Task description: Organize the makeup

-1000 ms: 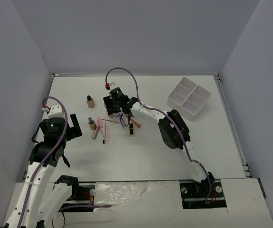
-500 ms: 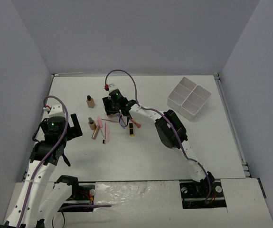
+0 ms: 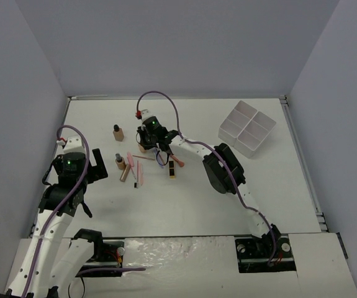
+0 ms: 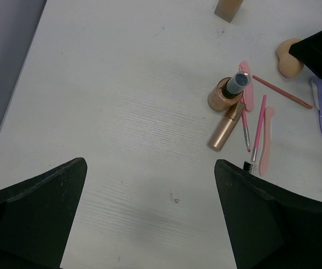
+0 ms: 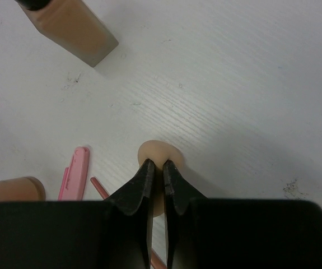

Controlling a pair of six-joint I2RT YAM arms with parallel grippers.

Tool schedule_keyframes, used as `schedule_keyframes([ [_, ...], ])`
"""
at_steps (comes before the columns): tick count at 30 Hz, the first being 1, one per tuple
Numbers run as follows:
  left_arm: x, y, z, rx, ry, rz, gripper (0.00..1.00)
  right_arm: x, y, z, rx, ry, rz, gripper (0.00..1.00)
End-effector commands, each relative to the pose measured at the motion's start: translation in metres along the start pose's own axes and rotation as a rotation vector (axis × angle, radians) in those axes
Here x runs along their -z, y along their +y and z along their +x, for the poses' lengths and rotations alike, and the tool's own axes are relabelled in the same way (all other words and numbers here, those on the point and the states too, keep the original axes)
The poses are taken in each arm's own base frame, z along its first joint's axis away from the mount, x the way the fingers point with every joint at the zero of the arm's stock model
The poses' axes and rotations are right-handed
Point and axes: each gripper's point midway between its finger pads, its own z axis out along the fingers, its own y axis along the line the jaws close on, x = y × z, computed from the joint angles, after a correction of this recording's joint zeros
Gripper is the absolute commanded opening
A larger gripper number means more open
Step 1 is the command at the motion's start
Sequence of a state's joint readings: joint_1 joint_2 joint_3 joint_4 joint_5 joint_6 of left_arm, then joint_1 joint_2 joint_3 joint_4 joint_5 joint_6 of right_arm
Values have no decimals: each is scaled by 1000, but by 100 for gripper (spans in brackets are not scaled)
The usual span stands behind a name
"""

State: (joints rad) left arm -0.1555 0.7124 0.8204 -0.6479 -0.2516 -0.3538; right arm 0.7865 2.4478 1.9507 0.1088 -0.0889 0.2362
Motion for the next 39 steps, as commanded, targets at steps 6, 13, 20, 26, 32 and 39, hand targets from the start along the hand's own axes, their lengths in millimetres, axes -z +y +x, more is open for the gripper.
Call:
schedule_keyframes([
  [6, 10, -1, -27, 54, -94, 10, 97, 139, -46, -148, 91, -299, 57, 0],
  [13, 13, 1, -28, 58, -100, 7, 97, 237, -162, -162, 214, -327, 279, 0],
  [20, 15, 0, -30, 61, -114, 16, 97, 306, -271, -138, 251, -275, 394, 0],
  [26, 16, 0, -30, 63, -119, 17, 97, 321, -317, -112, 356, -159, 405, 0],
  [32, 15, 0, -30, 58, -117, 16, 97, 308, -342, -97, 419, -82, 415, 3],
  [39, 14, 1, -29, 55, -112, 13, 97, 299, -362, -91, 504, -19, 454, 2],
])
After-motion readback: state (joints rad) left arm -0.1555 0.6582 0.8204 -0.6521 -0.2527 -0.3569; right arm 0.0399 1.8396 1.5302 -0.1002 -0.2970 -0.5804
